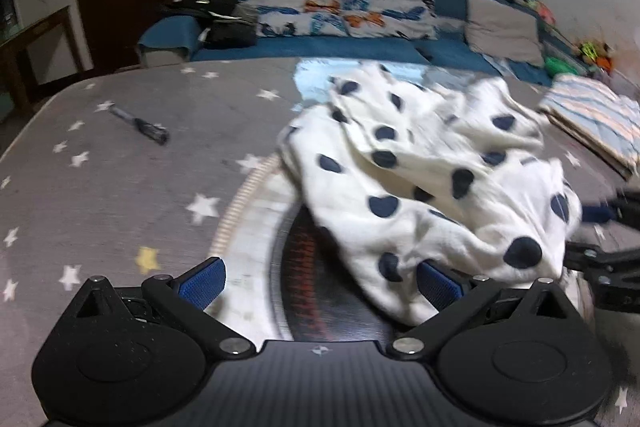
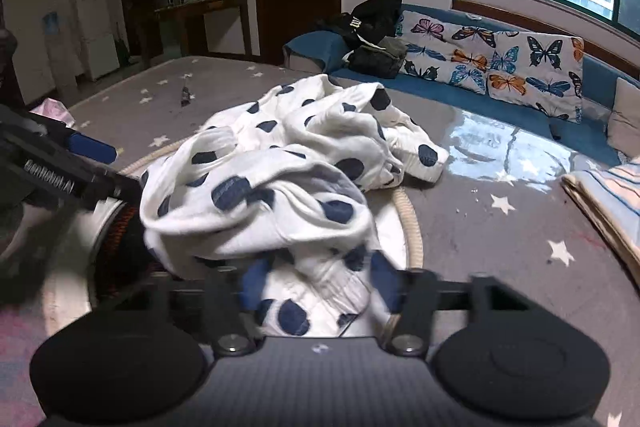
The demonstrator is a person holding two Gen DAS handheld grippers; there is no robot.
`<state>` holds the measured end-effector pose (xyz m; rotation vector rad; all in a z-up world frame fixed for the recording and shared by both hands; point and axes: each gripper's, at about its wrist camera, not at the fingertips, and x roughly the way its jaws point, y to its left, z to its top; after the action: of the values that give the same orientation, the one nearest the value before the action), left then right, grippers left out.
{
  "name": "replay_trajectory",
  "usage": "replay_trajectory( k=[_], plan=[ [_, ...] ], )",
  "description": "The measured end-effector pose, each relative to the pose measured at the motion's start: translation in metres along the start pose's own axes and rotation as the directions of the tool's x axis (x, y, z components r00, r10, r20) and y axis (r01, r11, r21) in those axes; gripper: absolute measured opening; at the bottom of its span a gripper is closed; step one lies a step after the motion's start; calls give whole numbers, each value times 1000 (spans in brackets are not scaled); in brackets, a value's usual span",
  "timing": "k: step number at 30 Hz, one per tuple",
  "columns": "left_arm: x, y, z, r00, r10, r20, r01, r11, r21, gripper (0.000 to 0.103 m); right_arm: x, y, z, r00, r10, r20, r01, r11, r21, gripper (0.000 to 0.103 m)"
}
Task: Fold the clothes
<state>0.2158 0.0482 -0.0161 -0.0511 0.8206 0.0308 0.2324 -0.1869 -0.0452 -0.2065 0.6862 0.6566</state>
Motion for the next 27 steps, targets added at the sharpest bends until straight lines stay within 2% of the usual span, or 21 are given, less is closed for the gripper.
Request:
replay_trajectory(
  k=[2,3,4,7,9,13,16,18,19,23,25,27],
  plan=[
    [-8,7,2,1000,10,16,-9,1000,-20,103,-14,9,-2,1000,-14,28,14,1000,-10,24],
    [-13,10,4,1000,11,27,-11,1000,-28,103,-21,14,-2,999,-16,42,17,1000,-16,15],
    [-20,11,5,999,7,43,-6,1000,-31,103,-27,19,-2,998,-15,56,16,1000,-23,14],
    [-41,12,6,996,-16,88,19,999,-32,103,-49,56,-2,992,-71,104,83,990,-118,14],
    [-54,12,2,994,-45,103,48,999,-22,103,-61,83,-5,991,-68,119,91,977,-194,13],
    [-73,13,-12,990,-97,100,99,995,-16,103,-68,134,-13,995,0,100,29,958,-287,14],
    [-76,19,-27,993,-103,64,105,994,-42,103,-72,161,-17,994,66,84,-35,946,-323,28],
    [-76,24,-36,995,-91,42,93,994,-55,103,-80,168,-17,990,108,91,-75,947,-313,43],
    [-75,27,-40,996,-84,32,86,994,-63,103,-84,167,-16,989,113,97,-79,950,-302,45],
    [-74,38,-53,996,-87,-4,86,990,-112,103,-98,154,-9,989,91,120,-59,968,-242,46],
    [-74,40,-57,994,-110,-20,107,985,-139,103,-100,137,-3,991,24,133,3,981,-196,47],
    [-76,37,-62,989,-143,-25,138,978,-156,103,-96,113,3,990,-47,133,68,986,-155,53]
  ],
)
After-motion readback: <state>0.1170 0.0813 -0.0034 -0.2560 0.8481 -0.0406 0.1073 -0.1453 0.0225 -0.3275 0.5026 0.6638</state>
